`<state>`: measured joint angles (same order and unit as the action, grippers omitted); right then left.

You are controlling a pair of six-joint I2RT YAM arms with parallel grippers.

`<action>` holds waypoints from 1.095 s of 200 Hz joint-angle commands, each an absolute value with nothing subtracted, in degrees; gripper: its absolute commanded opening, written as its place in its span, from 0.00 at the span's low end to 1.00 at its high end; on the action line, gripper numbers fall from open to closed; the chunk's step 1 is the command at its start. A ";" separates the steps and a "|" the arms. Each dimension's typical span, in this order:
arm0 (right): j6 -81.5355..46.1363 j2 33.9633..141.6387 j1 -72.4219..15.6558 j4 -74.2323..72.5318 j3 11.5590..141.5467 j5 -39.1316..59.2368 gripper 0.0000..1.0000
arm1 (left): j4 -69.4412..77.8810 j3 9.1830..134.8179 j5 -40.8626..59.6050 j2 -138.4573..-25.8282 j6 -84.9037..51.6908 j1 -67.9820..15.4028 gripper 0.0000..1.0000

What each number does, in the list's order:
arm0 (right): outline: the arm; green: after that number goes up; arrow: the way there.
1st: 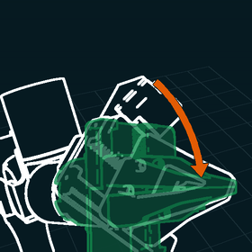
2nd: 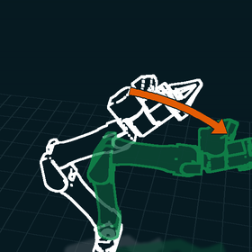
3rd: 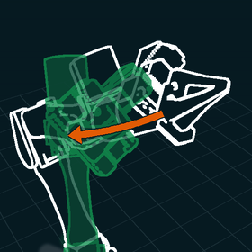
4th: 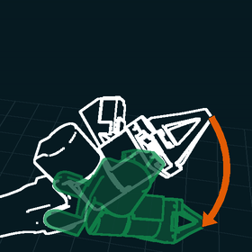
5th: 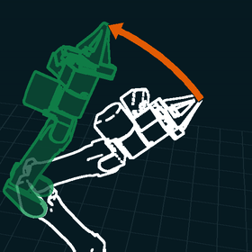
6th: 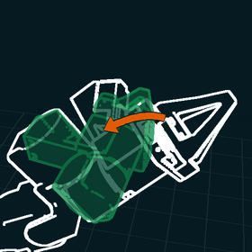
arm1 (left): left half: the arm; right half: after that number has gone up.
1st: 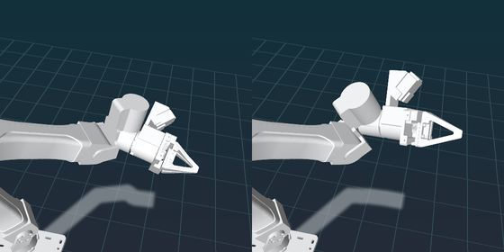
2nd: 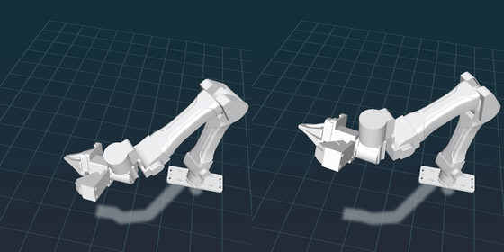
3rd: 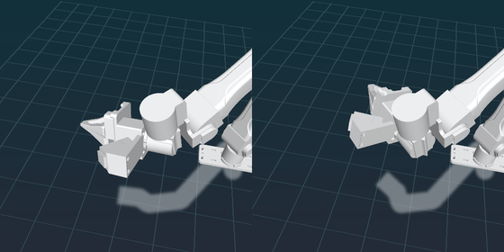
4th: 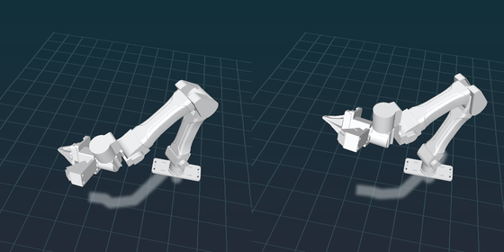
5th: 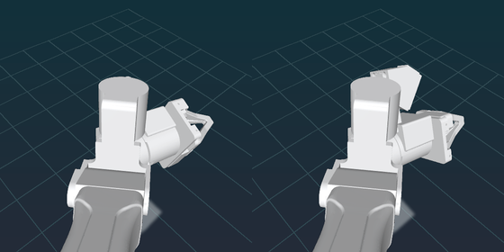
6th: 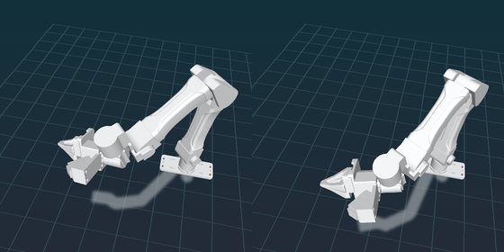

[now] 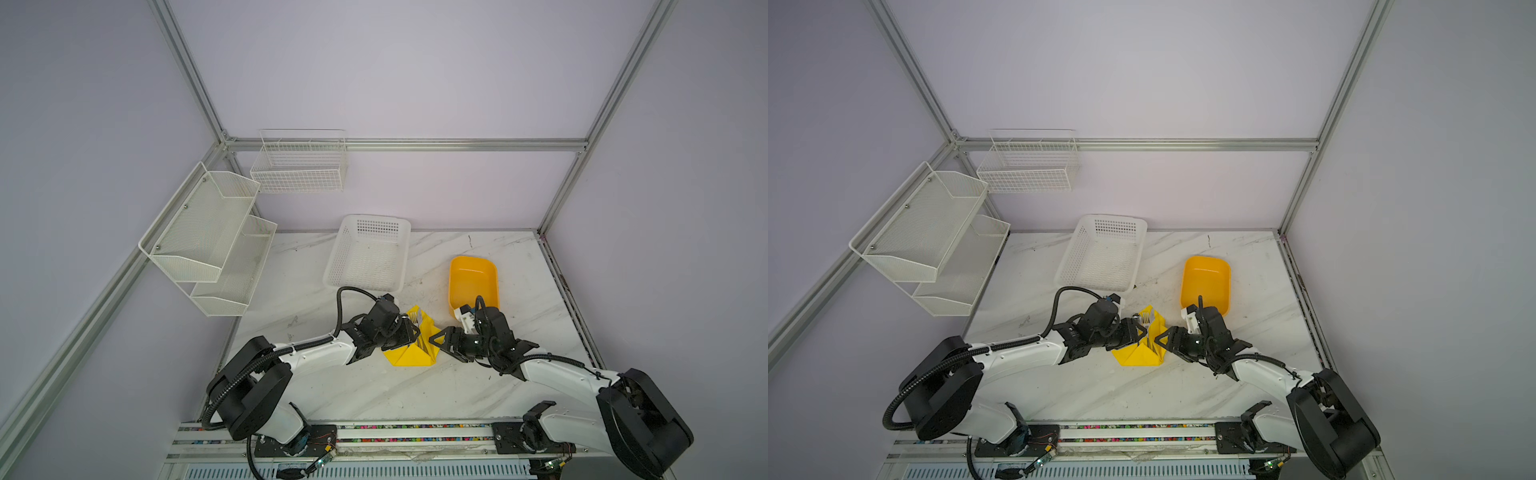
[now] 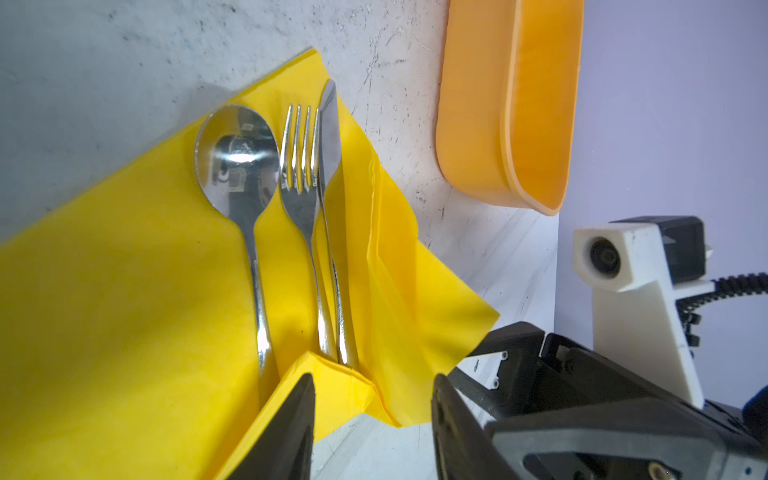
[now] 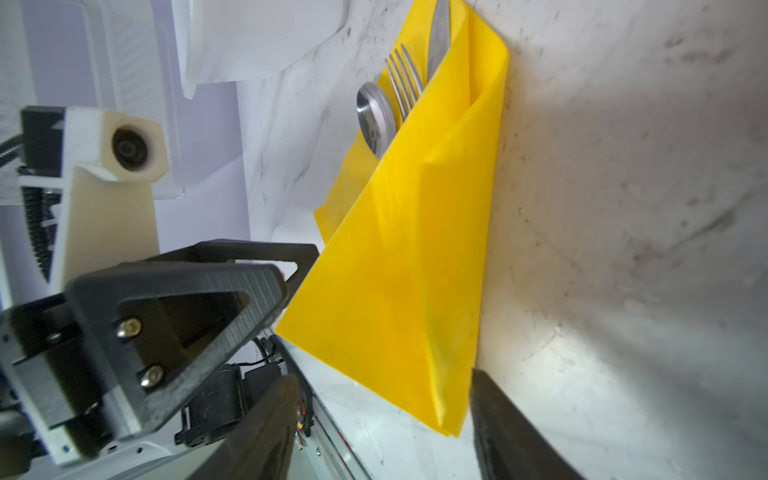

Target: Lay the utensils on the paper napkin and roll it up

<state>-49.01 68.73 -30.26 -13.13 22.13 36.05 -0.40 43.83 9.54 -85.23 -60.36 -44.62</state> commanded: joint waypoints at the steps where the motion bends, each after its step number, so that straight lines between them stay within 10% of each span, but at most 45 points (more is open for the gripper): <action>1: -49.93 66.84 -30.32 -16.97 20.74 39.11 0.74 | 1.39 41.65 8.42 -83.06 -60.29 -44.38 0.44; 82: -48.28 73.46 -30.33 -14.22 22.53 32.52 0.78 | 1.50 43.56 10.55 -83.95 -59.38 -45.59 0.38; 219: -53.80 75.14 -30.06 -22.85 21.08 30.96 0.47 | 0.79 51.74 15.33 -96.76 -58.99 -52.66 0.00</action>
